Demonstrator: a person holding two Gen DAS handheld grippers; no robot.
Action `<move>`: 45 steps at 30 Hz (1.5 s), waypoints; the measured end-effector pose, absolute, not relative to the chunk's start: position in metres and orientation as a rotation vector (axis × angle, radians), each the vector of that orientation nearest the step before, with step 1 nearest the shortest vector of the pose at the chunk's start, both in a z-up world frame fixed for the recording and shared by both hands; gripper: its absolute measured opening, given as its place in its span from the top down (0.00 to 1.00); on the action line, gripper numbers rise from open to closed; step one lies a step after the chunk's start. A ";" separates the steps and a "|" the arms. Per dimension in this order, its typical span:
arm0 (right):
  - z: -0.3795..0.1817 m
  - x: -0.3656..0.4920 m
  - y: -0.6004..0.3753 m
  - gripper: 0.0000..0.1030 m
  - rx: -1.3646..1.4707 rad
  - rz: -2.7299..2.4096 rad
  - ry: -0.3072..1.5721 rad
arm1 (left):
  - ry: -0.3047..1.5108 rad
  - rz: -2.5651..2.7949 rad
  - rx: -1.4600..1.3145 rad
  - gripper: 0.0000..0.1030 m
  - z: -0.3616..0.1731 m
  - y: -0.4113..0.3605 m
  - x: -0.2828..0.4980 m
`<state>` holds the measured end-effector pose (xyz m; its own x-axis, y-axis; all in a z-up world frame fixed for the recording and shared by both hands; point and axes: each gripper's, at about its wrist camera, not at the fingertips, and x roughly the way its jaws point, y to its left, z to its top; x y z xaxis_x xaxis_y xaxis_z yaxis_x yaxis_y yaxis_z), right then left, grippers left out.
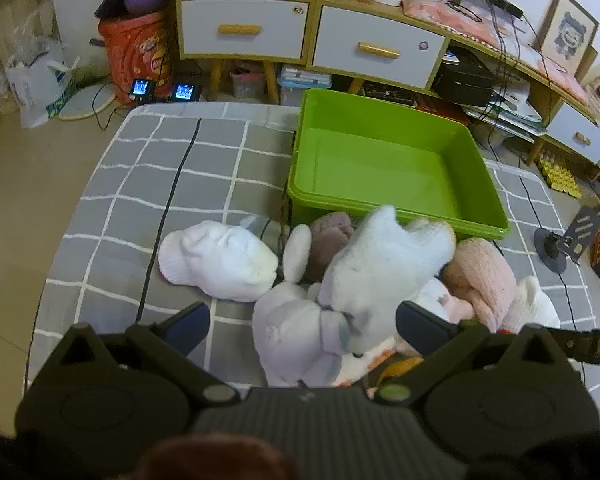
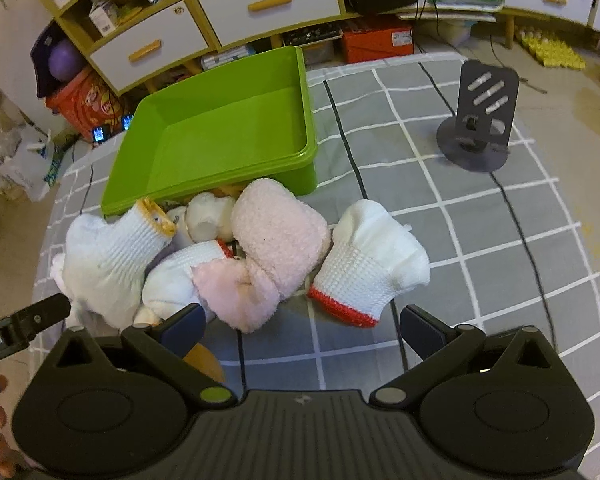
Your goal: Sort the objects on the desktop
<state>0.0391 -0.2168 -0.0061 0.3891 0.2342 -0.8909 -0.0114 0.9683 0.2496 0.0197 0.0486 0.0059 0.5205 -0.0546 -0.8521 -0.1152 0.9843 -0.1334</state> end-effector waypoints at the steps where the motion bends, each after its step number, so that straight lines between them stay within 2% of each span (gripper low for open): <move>1: -0.008 0.041 -0.219 0.00 0.227 0.154 1.170 | 1.031 0.034 -0.199 0.00 0.004 0.051 0.022; 12: -0.019 0.056 -0.235 0.00 0.300 0.122 1.185 | 1.070 -0.012 -0.377 0.01 -0.008 0.079 0.036; 15: -0.022 0.061 -0.234 0.07 0.341 0.152 1.173 | 1.104 -0.027 -0.467 0.01 -0.013 0.084 0.042; 20: -0.025 0.070 -0.225 0.18 0.368 0.213 1.151 | 1.090 -0.068 -0.511 0.08 -0.020 0.085 0.050; 25: -0.032 0.080 -0.215 0.25 0.361 0.248 1.140 | 1.071 -0.118 -0.478 0.15 -0.021 0.078 0.054; 37: -0.054 0.103 -0.200 0.31 0.328 0.235 1.159 | 1.058 -0.229 -0.432 0.31 -0.026 0.066 0.060; 41: -0.057 0.106 -0.196 0.40 0.283 0.200 1.158 | 1.053 -0.240 -0.451 0.40 -0.026 0.066 0.060; 45: -0.057 0.105 -0.197 0.48 0.265 0.178 1.149 | 1.046 -0.248 -0.459 0.45 -0.028 0.066 0.059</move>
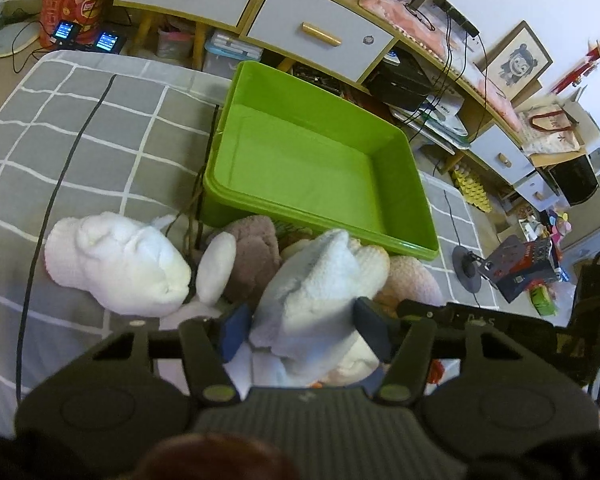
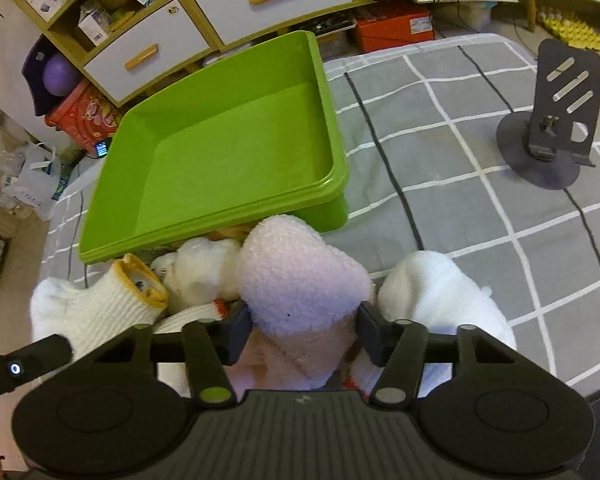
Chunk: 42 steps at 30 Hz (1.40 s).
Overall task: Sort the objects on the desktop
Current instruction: 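Grasp the white fluffy plush with the left tool while the right grasps the pink plush, then lift both held plush toys and carry them over the green tray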
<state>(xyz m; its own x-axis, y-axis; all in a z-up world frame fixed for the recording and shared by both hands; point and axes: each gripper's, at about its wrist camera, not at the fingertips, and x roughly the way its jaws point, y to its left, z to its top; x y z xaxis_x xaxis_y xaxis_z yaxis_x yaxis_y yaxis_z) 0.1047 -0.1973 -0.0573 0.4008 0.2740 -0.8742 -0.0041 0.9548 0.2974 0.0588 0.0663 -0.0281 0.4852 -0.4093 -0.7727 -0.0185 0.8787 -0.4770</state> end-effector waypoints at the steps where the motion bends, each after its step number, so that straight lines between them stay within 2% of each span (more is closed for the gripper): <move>1: -0.057 0.104 -0.198 0.50 0.267 0.177 1.148 | 1.045 -0.249 -0.460 0.45 -0.029 0.066 0.059; 4: -0.055 0.103 -0.201 0.52 0.273 0.175 1.146 | 1.042 -0.252 -0.455 0.44 -0.027 0.066 0.058; 7: -0.053 0.100 -0.203 0.53 0.282 0.174 1.144 | 1.042 -0.251 -0.436 0.33 -0.027 0.063 0.056; 9: -0.050 0.098 -0.204 0.53 0.288 0.176 1.139 | 1.045 -0.260 -0.416 0.31 -0.029 0.060 0.056; 12: -0.046 0.098 -0.205 0.53 0.290 0.175 1.134 | 1.045 -0.244 -0.405 0.35 -0.031 0.056 0.055; 17: -0.040 0.094 -0.205 0.53 0.290 0.174 1.122 | 1.035 -0.223 -0.411 0.52 -0.028 0.056 0.054; 20: -0.035 0.091 -0.208 0.53 0.293 0.175 1.112 | 1.029 -0.218 -0.428 0.56 -0.027 0.058 0.054; 36: -0.005 0.078 -0.225 0.53 0.382 0.188 1.041 | 0.952 -0.248 -0.510 0.60 -0.009 0.061 0.050; 40: -0.005 0.079 -0.226 0.53 0.388 0.188 1.044 | 0.947 -0.244 -0.482 0.56 -0.010 0.057 0.050; 42: -0.006 0.080 -0.226 0.53 0.390 0.187 1.049 | 0.947 -0.239 -0.474 0.50 -0.011 0.057 0.051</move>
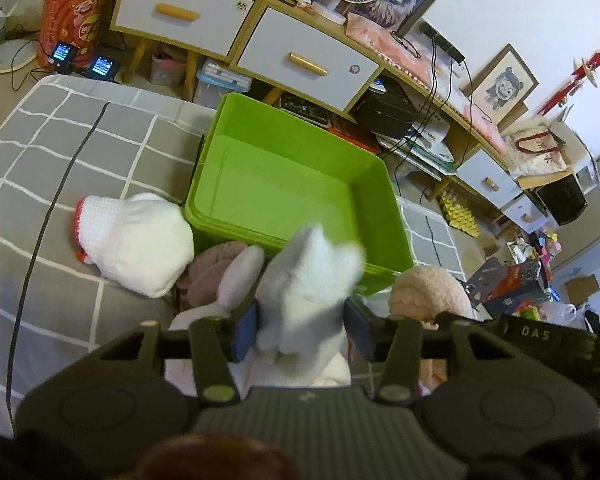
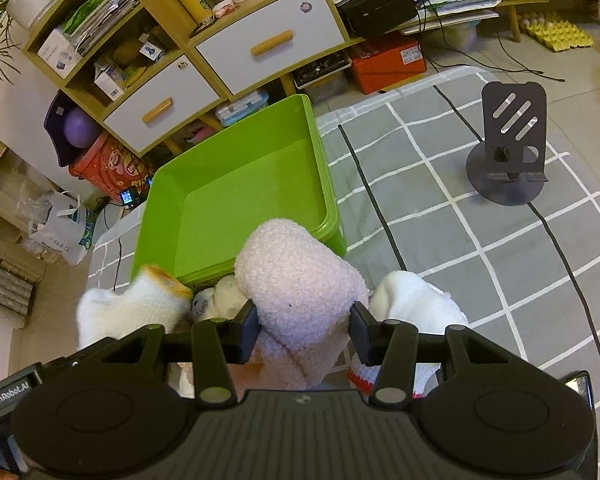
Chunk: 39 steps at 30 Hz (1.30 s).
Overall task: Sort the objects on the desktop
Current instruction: 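Lift both held plush toys and carry them over the green tray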
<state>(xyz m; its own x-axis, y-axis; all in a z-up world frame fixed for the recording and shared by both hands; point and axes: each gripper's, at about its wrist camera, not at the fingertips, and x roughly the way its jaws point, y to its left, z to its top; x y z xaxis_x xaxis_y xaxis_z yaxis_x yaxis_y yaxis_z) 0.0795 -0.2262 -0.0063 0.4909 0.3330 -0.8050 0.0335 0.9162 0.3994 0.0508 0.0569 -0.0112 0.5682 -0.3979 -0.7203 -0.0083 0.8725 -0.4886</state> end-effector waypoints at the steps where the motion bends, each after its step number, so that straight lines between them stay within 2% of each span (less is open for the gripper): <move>1: -0.007 0.080 -0.226 0.53 0.390 0.187 1.052 | 0.943 -0.237 -0.468 0.43 -0.011 0.057 0.051; 2: -0.008 0.080 -0.227 0.53 0.391 0.185 1.054 | 0.936 -0.232 -0.460 0.36 -0.009 0.056 0.050; 5: -0.009 0.081 -0.228 0.53 0.393 0.182 1.057 | 0.910 -0.240 -0.429 0.33 -0.002 0.053 0.049; 13: -0.011 0.081 -0.227 0.53 0.392 0.179 1.066 | 0.874 -0.287 -0.340 0.34 0.006 0.037 0.045; 18: -0.012 0.080 -0.227 0.53 0.388 0.176 1.069 | 0.880 -0.257 -0.265 0.48 0.000 0.028 0.044; 20: -0.013 0.081 -0.227 0.53 0.387 0.174 1.072 | 0.889 -0.238 -0.233 0.62 -0.003 0.026 0.045; 21: -0.014 0.081 -0.227 0.53 0.388 0.173 1.074 | 0.892 -0.235 -0.221 0.63 -0.004 0.025 0.046; 25: -0.013 0.080 -0.228 0.53 0.396 0.171 1.070 | 0.890 -0.257 -0.264 0.74 -0.002 0.031 0.047; 39: 0.010 0.081 -0.231 0.53 0.447 0.182 0.979 | 0.746 -0.309 -0.433 0.77 0.019 0.039 0.050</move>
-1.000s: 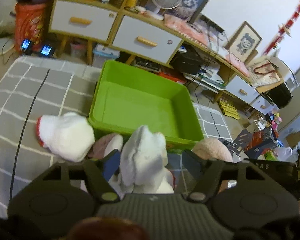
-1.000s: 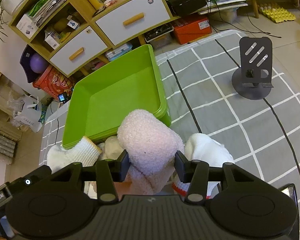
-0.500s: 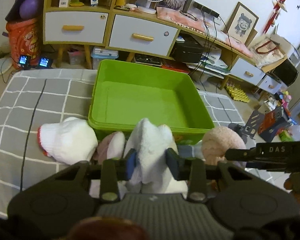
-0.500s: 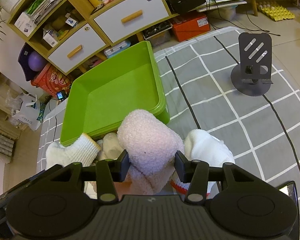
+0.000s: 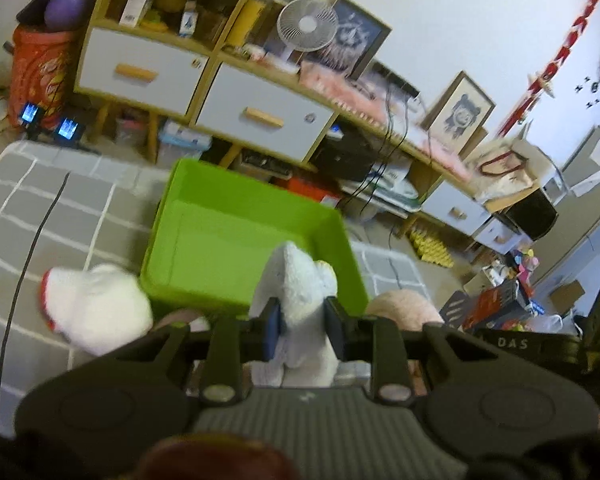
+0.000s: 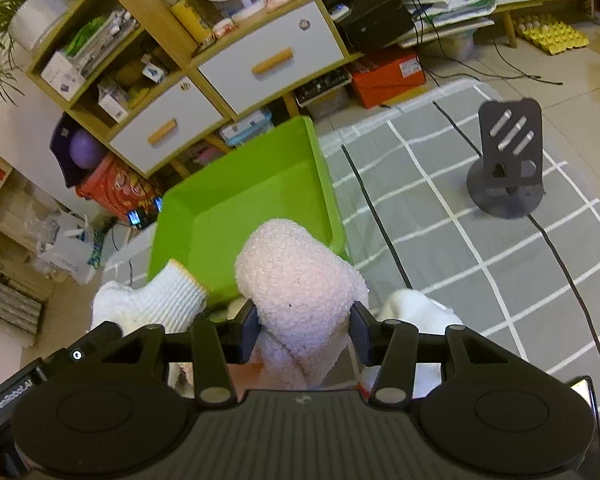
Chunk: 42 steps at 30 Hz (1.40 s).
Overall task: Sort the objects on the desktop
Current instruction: 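Lift both held plush toys and carry them over the green tray, then lower both plush toys into the green tray and open both tools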
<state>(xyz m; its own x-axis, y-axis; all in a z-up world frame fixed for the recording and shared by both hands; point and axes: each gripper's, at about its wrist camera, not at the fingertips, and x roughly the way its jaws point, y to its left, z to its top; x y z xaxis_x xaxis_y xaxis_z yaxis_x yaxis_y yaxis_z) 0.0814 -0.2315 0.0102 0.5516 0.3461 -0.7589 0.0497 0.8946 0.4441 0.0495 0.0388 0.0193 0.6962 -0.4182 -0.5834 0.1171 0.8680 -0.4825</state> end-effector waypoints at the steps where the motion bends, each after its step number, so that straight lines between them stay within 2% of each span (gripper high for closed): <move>1: 0.012 0.083 -0.232 0.53 0.458 0.182 0.968 | 0.740 -0.308 -0.428 0.77 0.020 0.037 0.051; 11: 0.012 0.105 -0.224 0.53 0.533 0.185 0.898 | 0.700 -0.198 -0.497 0.77 0.007 0.055 0.085; 22: -0.019 0.141 -0.216 0.53 0.607 0.164 0.846 | 0.650 -0.098 -0.490 0.77 -0.007 0.058 0.116; 29: -0.023 0.152 -0.197 0.53 0.509 0.194 0.781 | 0.672 -0.050 -0.485 0.77 -0.026 0.057 0.130; 42: -0.045 0.159 -0.174 0.53 0.377 0.169 0.843 | 0.740 -0.016 -0.439 0.75 -0.045 0.054 0.138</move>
<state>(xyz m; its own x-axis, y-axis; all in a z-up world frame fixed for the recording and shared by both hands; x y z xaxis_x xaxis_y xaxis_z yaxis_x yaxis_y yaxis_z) 0.1592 -0.1741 -0.0453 0.6569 0.2928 -0.6948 0.0025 0.9207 0.3903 0.1384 0.0543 -0.0446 0.7423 -0.1668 -0.6490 -0.1390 0.9091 -0.3926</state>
